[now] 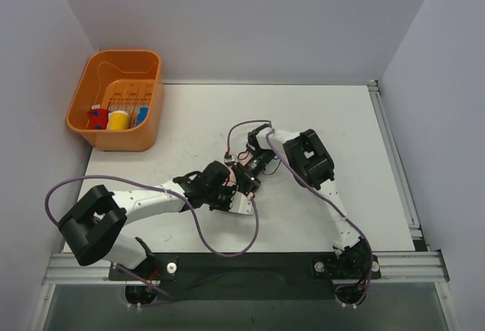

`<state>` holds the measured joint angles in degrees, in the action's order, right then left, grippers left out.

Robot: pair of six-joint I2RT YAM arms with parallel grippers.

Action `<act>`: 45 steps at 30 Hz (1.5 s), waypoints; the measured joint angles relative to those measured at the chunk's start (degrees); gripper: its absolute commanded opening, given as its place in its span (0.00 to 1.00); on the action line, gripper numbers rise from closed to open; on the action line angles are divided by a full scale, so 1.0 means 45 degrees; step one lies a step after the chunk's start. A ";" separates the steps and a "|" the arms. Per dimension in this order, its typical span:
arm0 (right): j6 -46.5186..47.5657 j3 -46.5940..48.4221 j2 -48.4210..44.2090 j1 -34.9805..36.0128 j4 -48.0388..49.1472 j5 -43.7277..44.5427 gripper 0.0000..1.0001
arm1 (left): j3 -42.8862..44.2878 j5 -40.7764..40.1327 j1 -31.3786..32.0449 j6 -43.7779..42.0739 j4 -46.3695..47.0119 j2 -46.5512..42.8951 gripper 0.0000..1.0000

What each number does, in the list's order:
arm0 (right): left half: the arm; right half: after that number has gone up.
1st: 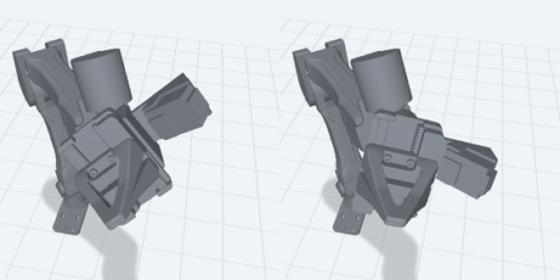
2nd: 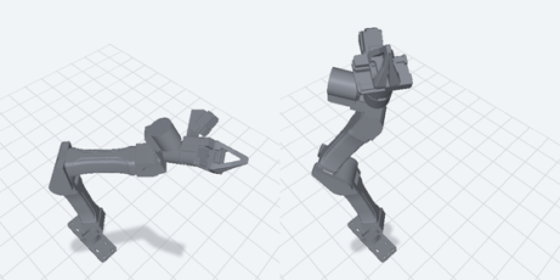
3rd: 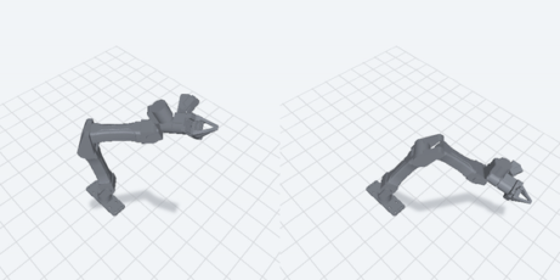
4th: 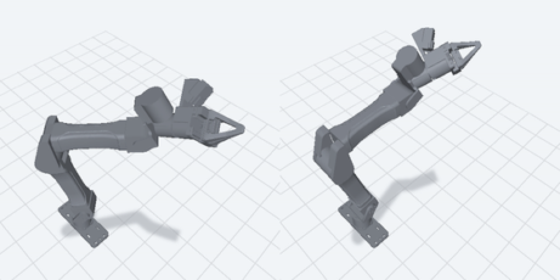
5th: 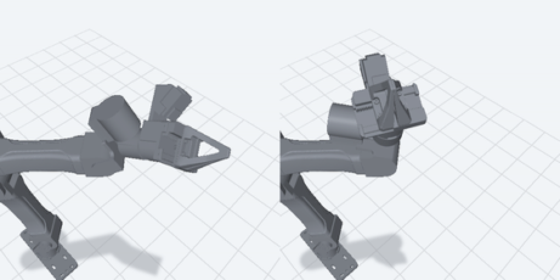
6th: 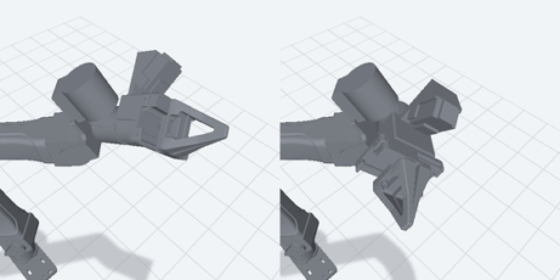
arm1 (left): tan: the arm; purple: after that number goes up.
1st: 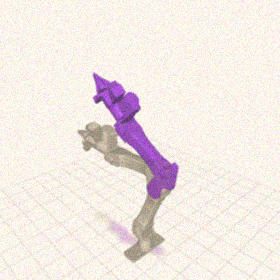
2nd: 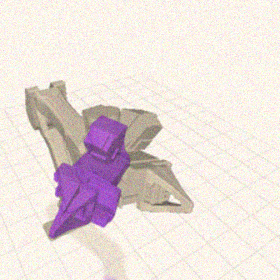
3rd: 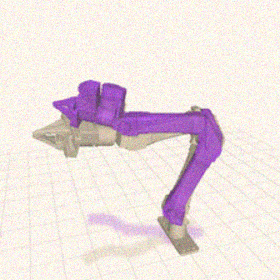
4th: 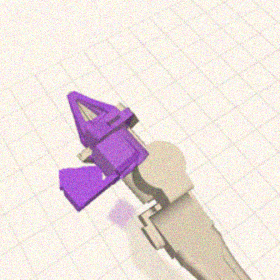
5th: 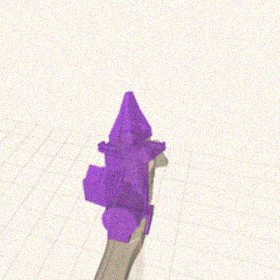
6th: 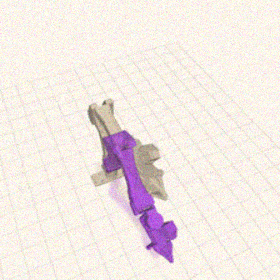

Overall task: Roll the towels
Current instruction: Roll the towel

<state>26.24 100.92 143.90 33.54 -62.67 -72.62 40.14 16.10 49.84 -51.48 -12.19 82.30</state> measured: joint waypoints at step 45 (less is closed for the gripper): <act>0.0602 -0.7781 -1.3138 0.3118 0.7203 1.0535 0.54 | 1.2959 0.9340 -0.5115 0.2599 -1.4936 1.2405 0.16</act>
<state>28.95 65.91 84.77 47.57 -30.26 -25.21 98.45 58.13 26.83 -39.79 -79.40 138.12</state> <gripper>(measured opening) 0.539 0.206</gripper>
